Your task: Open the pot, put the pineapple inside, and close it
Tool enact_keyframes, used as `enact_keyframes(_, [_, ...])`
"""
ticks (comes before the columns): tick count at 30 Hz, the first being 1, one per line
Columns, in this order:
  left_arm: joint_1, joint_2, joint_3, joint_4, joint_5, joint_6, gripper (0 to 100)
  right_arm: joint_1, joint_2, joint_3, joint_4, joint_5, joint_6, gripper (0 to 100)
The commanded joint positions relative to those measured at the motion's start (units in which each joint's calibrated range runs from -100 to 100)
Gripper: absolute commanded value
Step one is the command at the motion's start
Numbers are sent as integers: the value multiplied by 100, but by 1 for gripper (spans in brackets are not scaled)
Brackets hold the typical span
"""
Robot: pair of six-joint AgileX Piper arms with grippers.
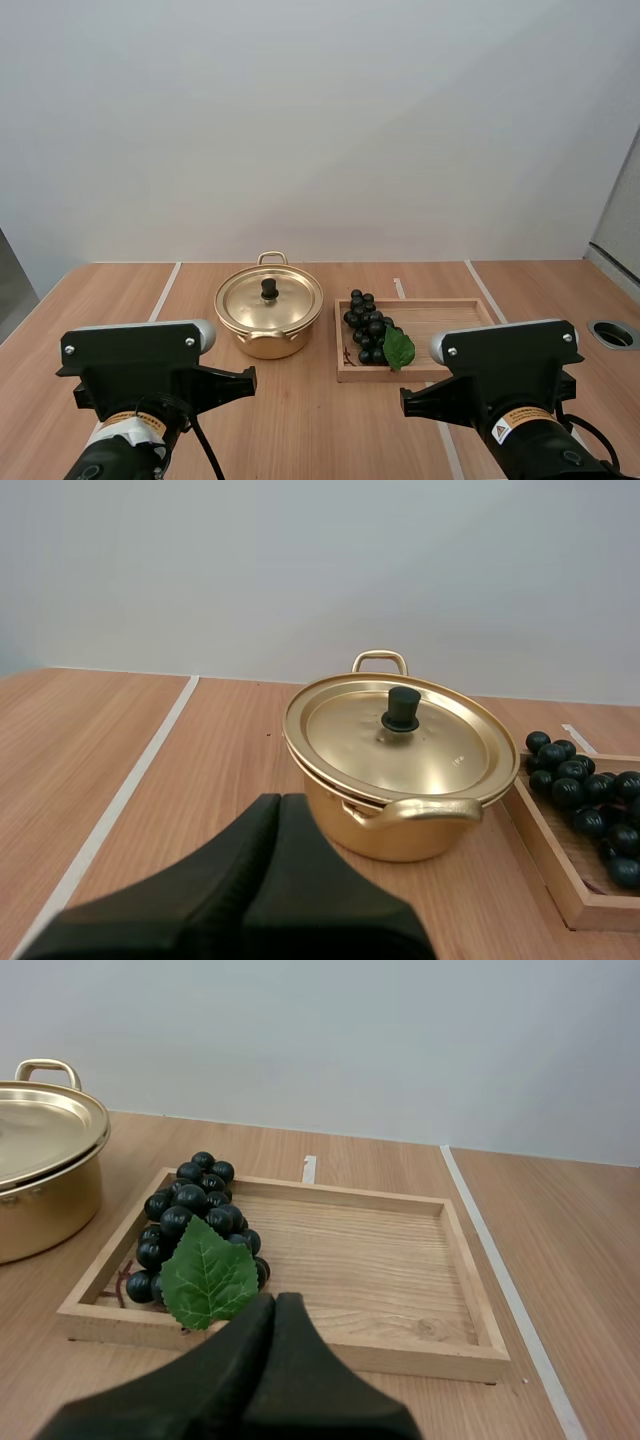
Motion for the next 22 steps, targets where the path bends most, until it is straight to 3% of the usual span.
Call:
enact_keyframes(1, [-17,-26,12,17,24,-46,0,2,-39,5,0,8,33,0])
enact_keyframes(22, [-16,-26,12,17,-48,-46,0,2,-39,5,0,-11,33,0])
